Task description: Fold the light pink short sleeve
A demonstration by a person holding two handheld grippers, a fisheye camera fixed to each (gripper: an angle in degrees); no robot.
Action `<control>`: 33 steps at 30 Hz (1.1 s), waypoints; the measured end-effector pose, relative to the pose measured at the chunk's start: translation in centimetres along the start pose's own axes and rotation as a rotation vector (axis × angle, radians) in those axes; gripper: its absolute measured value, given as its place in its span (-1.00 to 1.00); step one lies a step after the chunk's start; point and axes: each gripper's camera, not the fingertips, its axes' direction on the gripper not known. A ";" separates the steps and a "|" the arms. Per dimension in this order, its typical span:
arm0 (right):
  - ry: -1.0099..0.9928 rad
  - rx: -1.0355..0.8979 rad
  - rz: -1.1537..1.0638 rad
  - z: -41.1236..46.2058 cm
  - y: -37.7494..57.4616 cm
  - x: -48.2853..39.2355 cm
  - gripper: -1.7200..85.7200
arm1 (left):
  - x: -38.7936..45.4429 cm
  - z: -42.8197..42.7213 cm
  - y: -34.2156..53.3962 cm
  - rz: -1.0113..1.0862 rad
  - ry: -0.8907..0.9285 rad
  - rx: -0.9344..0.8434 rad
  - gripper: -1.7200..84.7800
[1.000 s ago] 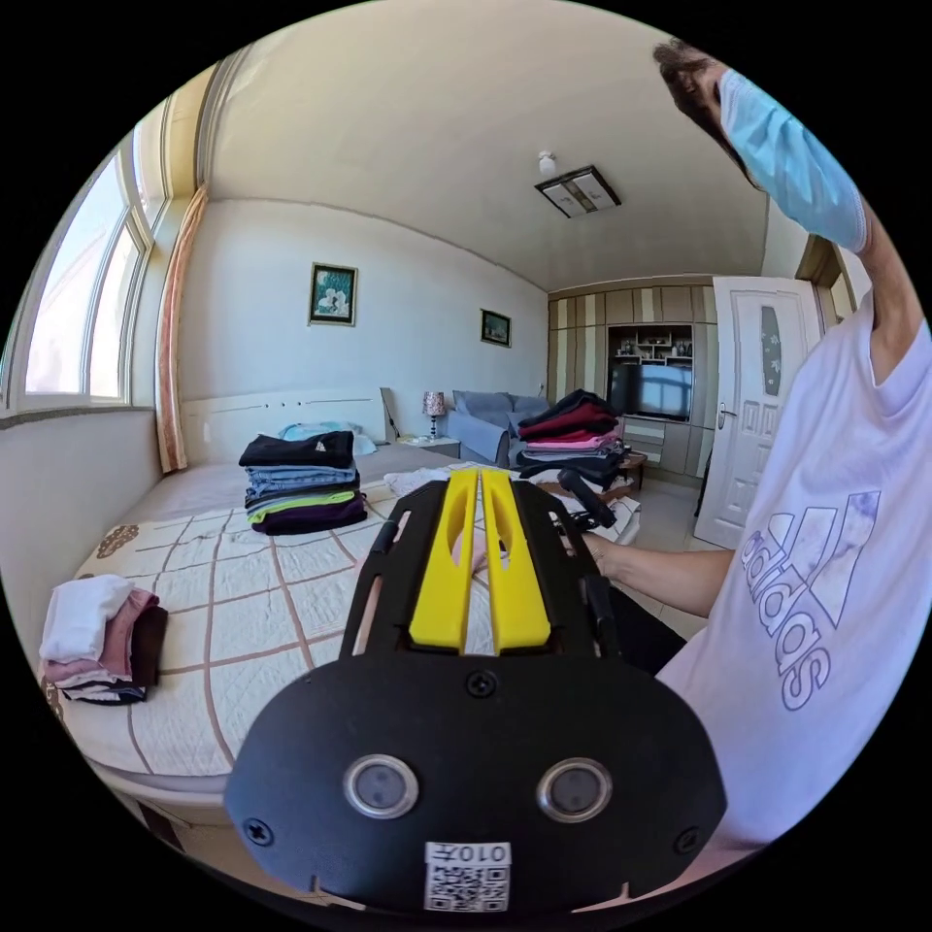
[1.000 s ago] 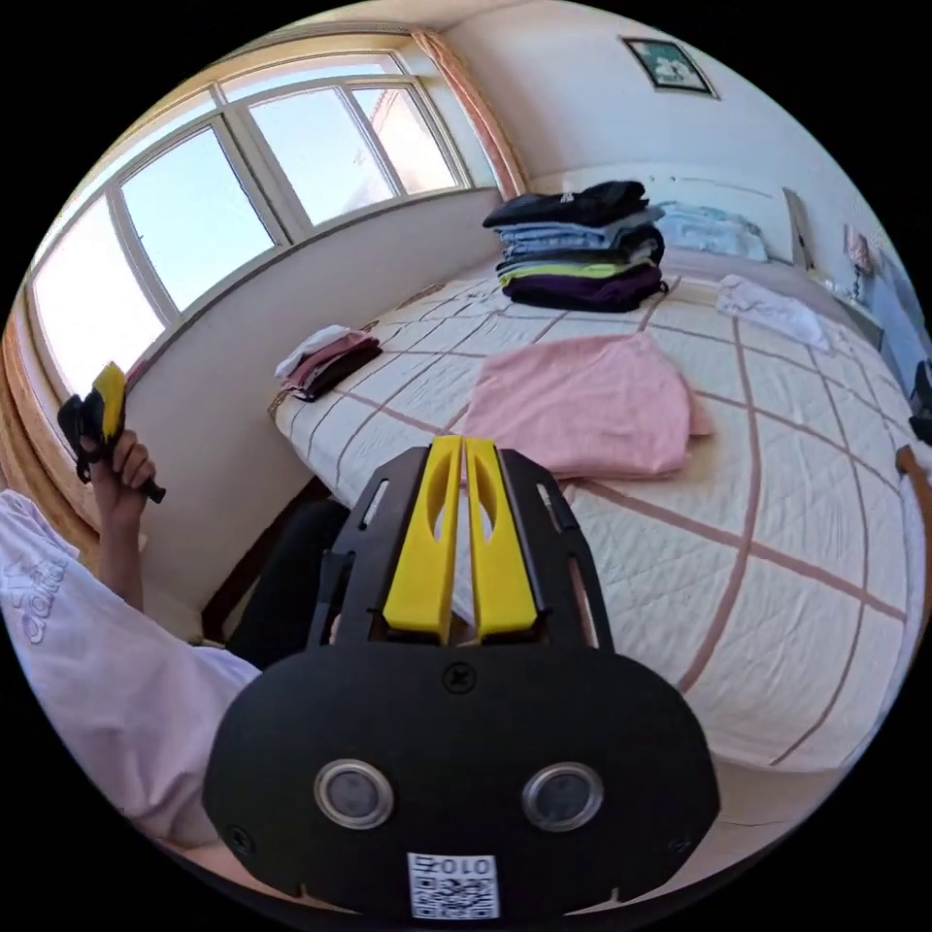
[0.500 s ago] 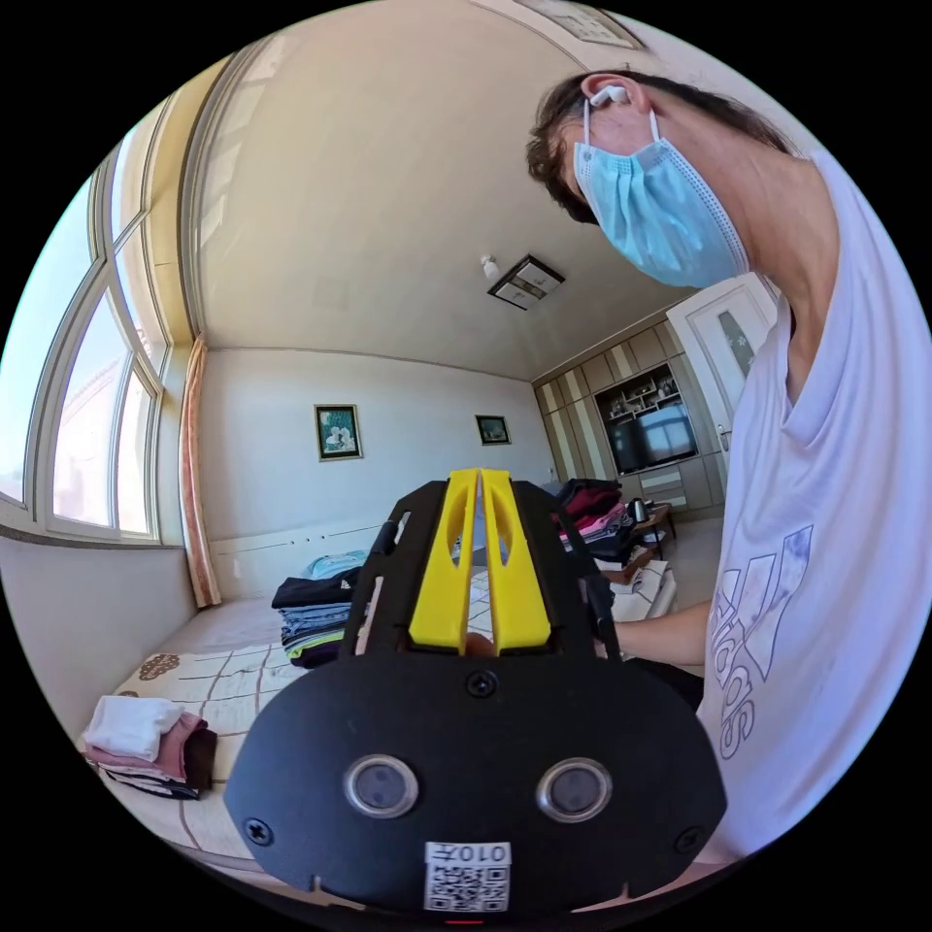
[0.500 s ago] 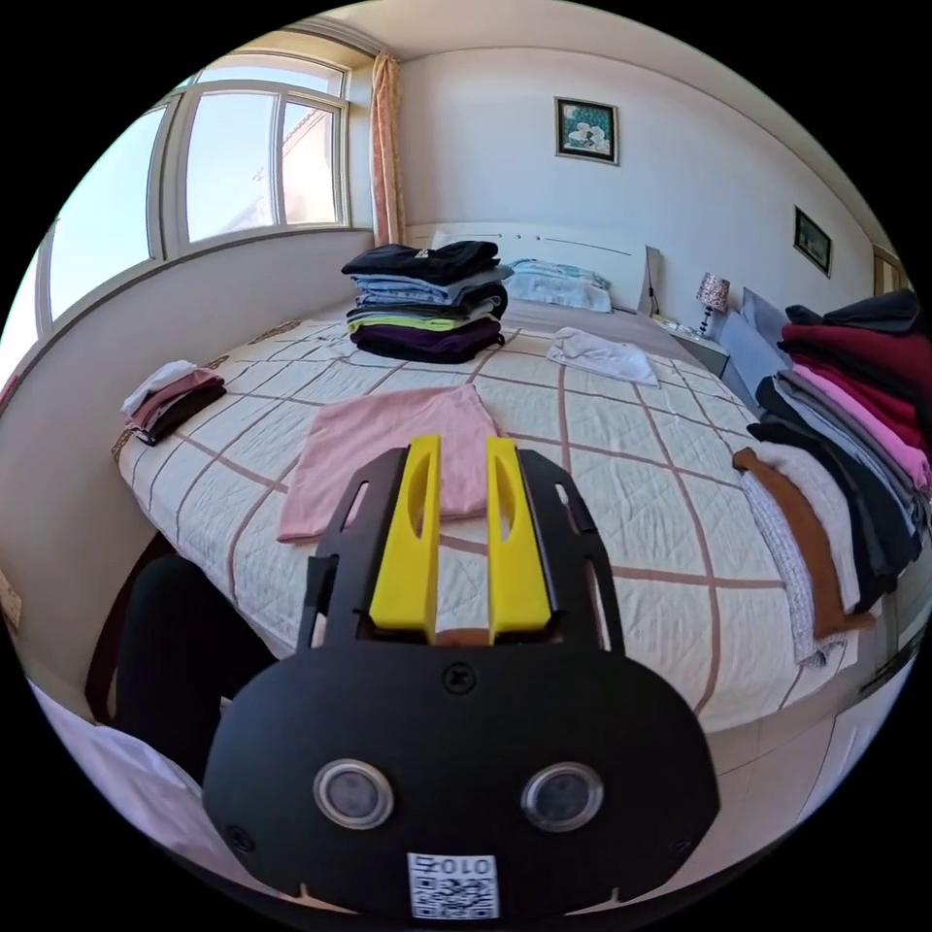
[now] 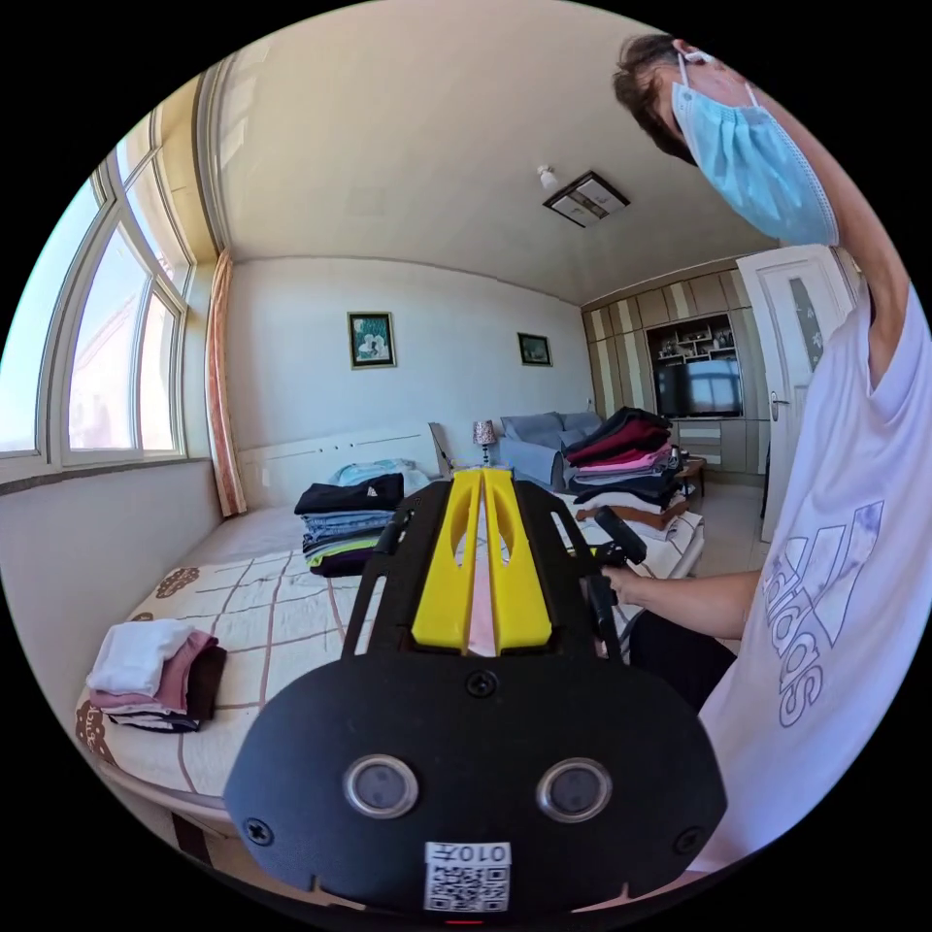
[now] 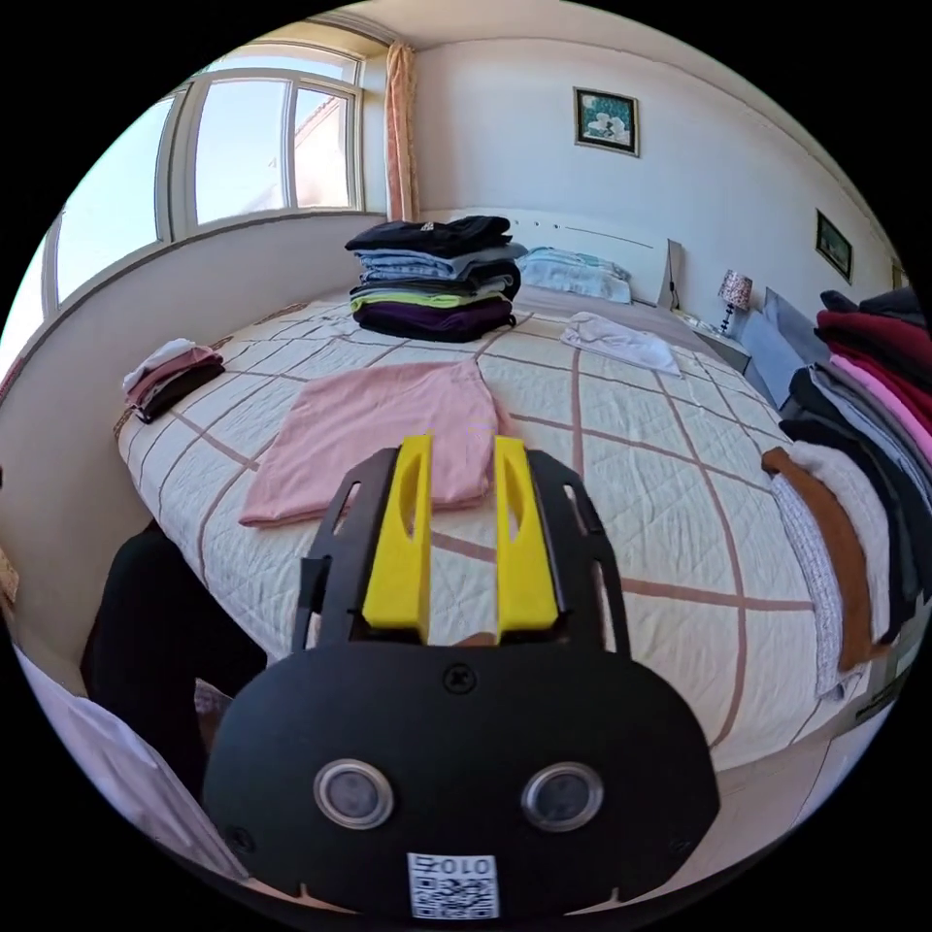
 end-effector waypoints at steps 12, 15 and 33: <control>-0.043 -0.089 0.095 1.9 -2.8 2.5 -0.83 | -6.1 9.1 3.8 -0.182 0.009 -0.283 -0.76; -0.037 -0.038 0.023 -1.2 -4.9 -1.3 -0.85 | -7.0 12.4 4.5 -0.171 0.046 -0.346 -0.69; -0.517 0.064 -0.280 -10.4 -4.3 -7.0 -0.73 | -15.9 19.8 6.0 -0.304 -0.161 -0.457 -0.94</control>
